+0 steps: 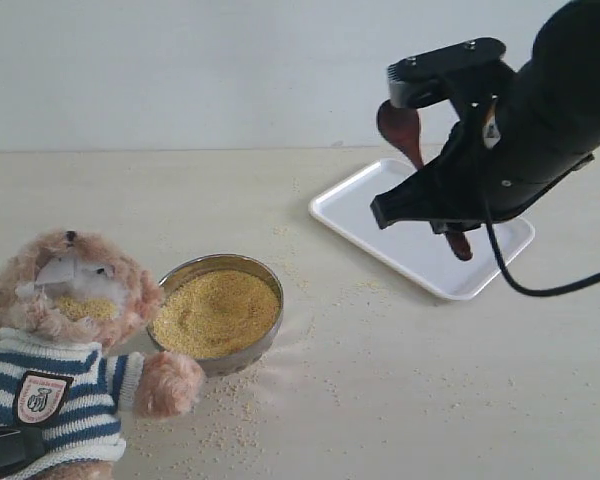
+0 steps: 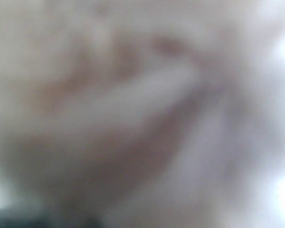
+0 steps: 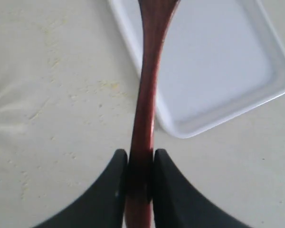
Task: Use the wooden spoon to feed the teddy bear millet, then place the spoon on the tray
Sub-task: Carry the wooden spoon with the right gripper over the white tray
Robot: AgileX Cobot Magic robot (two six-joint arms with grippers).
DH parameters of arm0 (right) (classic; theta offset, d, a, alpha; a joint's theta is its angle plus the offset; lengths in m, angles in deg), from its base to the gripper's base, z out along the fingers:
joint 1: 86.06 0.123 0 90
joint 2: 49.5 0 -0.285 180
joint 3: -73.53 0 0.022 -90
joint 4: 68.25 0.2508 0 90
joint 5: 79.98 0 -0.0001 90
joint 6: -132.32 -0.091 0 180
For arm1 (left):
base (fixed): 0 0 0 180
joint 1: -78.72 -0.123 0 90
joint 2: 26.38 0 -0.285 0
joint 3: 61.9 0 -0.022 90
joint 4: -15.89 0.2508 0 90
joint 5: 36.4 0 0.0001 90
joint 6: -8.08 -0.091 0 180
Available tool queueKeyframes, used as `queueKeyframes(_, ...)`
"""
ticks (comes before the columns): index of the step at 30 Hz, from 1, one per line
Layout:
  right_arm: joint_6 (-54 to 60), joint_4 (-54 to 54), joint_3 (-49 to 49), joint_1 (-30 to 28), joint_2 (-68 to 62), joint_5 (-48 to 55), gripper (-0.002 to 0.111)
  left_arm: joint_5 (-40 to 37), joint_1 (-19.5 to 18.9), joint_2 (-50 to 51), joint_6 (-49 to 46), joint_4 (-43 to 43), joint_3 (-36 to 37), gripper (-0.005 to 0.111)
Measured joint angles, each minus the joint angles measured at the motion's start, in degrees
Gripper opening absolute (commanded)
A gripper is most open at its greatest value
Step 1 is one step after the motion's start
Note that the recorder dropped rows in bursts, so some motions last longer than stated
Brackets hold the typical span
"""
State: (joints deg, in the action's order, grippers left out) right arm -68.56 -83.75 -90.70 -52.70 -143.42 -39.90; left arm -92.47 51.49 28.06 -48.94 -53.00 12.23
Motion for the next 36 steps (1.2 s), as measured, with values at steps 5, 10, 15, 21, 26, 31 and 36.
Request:
queueKeyframes(5,6.4,4.7,0.0,-7.7,-4.0,-3.6,0.001,0.0,0.0,0.0,0.0,0.0,0.0,0.005)
queueKeyframes(10,13.3,9.2,-1.6,-12.0,-12.1,-5.8,0.001,0.0,0.0,0.0,0.0,0.0,0.0,0.005)
queueKeyframes(15,16.4,10.2,-8.8,-12.6,-21.4,-5.5,0.001,0.0,0.0,0.0,0.0,0.0,0.0,0.005)
queueKeyframes(21,17.9,12.5,-18.4,-12.7,-29.6,-3.2,0.001,0.0,0.0,0.0,0.0,0.0,0.0,0.005)
queueKeyframes(26,19.9,15.5,-22.4,-12.9,-33.6,-1.1,0.001,0.0,0.0,0.0,0.0,0.0,0.0,0.005)
queueKeyframes(31,20.2,16.6,-22.8,-14.6,-35.0,-0.2,0.001,0.0,0.0,0.0,0.0,0.0,0.0,0.005)
queueKeyframes(36,20.1,16.6,-23.0,-15.6,-35.4,-0.7,0.001,0.0,0.0,0.0,0.0,0.0,0.0,0.005)
